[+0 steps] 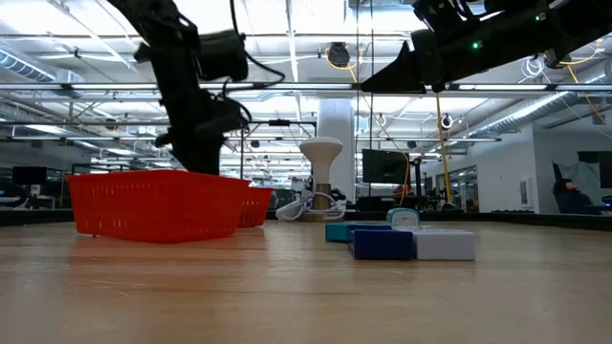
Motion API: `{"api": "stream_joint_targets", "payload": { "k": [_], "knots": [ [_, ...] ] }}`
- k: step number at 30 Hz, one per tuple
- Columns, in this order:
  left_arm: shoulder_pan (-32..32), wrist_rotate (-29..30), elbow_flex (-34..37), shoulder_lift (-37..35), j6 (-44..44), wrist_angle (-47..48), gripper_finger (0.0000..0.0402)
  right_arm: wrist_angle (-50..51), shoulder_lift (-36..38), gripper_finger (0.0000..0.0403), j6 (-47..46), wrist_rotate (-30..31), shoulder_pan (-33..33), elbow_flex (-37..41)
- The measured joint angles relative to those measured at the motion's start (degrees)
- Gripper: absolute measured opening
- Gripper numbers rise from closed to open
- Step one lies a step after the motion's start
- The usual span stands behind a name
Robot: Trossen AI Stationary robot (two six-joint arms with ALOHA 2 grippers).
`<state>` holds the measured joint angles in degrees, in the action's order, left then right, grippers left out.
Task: Pick & Place Office items
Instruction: Put the green charger adapter into the top red basket
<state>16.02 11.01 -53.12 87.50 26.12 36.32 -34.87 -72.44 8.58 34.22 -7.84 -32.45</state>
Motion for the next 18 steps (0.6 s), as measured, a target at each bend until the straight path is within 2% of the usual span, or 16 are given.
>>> {"api": "stream_joint_targets", "payload": {
  "k": [7, 18],
  "knots": [
    [0.5, -2.2, 0.1, 3.3, -0.3, -2.6, 0.0134, 0.0, 0.0, 0.0265, 0.0, 0.0, 0.0, 0.0],
    [0.5, -2.1, 0.1, 3.4, 0.6, -2.9, 0.0134, 0.0, 0.0, 0.0265, 0.0, 0.0, 0.0, 0.0]
  ]
}}
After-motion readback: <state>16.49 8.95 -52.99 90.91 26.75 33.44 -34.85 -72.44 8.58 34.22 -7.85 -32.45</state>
